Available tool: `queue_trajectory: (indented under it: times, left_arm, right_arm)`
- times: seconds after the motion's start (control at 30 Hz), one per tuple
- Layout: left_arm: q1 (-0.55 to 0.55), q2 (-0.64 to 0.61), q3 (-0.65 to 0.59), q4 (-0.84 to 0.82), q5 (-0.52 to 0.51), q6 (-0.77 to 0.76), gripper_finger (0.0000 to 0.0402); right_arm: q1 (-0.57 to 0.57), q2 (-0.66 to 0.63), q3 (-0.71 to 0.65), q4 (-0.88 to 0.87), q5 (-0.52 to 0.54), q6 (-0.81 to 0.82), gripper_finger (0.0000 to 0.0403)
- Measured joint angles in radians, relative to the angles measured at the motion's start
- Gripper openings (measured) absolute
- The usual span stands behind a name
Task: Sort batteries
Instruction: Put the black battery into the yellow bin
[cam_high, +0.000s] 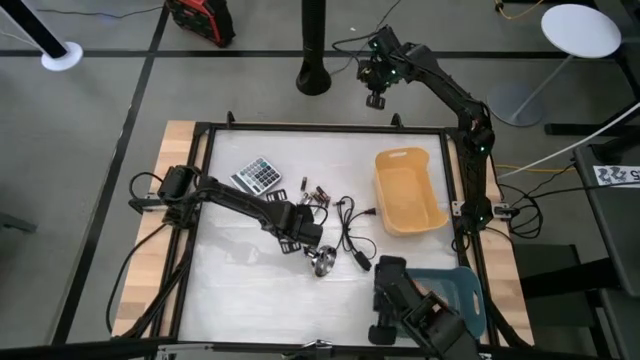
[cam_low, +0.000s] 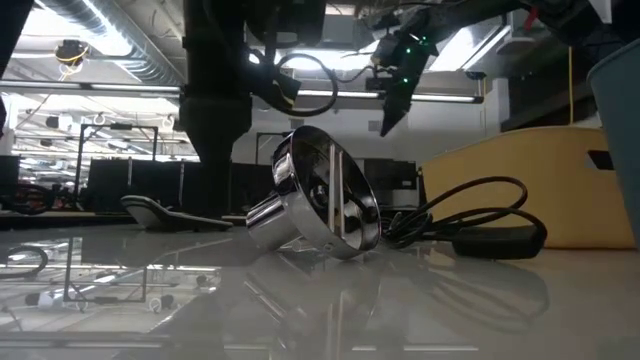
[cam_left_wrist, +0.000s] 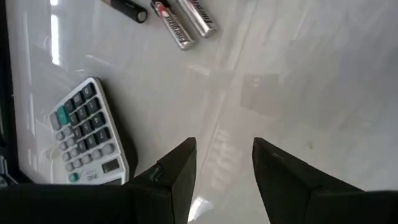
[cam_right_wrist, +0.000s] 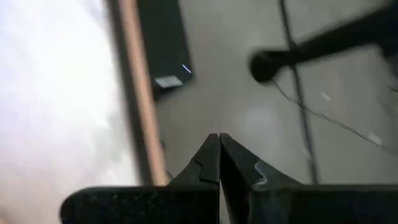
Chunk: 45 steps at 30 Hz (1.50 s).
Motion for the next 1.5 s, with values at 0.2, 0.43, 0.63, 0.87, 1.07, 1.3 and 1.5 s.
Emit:
queue_trajectory:
  times: [0.2,0.43,0.63,0.87,1.07,1.3,1.5]
  left_arm:
    - [0.012,0.000,0.000,0.011,0.000,-0.030,0.0148]
    - [-0.014,0.000,0.000,-0.026,0.011,-0.007,0.0148]
    - [-0.031,-0.015,0.000,-0.185,-0.030,-0.027,0.0148]
    - [-0.042,-0.157,-0.089,-0.187,-0.092,-0.025,0.0148]
    - [-0.066,-0.391,-0.322,-0.062,-0.099,-0.161,0.0148]
    - [-0.086,-0.566,-0.584,0.212,-0.105,-0.117,0.0148]
    - [-0.086,-0.584,-0.706,0.324,-0.104,-0.071,0.0148]
  right_arm:
    - [0.027,0.034,-0.010,-0.013,-0.124,0.102,0.0005]
    - [0.109,0.064,-0.010,-0.066,-0.167,0.129,0.0024]
    - [0.216,0.065,-0.010,-0.175,-0.178,0.151,0.0100]
    - [0.350,0.064,-0.031,-0.276,-0.194,0.169,0.0155]
    - [0.442,0.066,-0.125,-0.253,-0.239,0.270,0.0156]
    - [0.523,0.066,-0.263,-0.096,-0.238,0.394,0.0154]
    - [0.576,0.066,-0.332,-0.020,-0.212,0.420,0.0154]
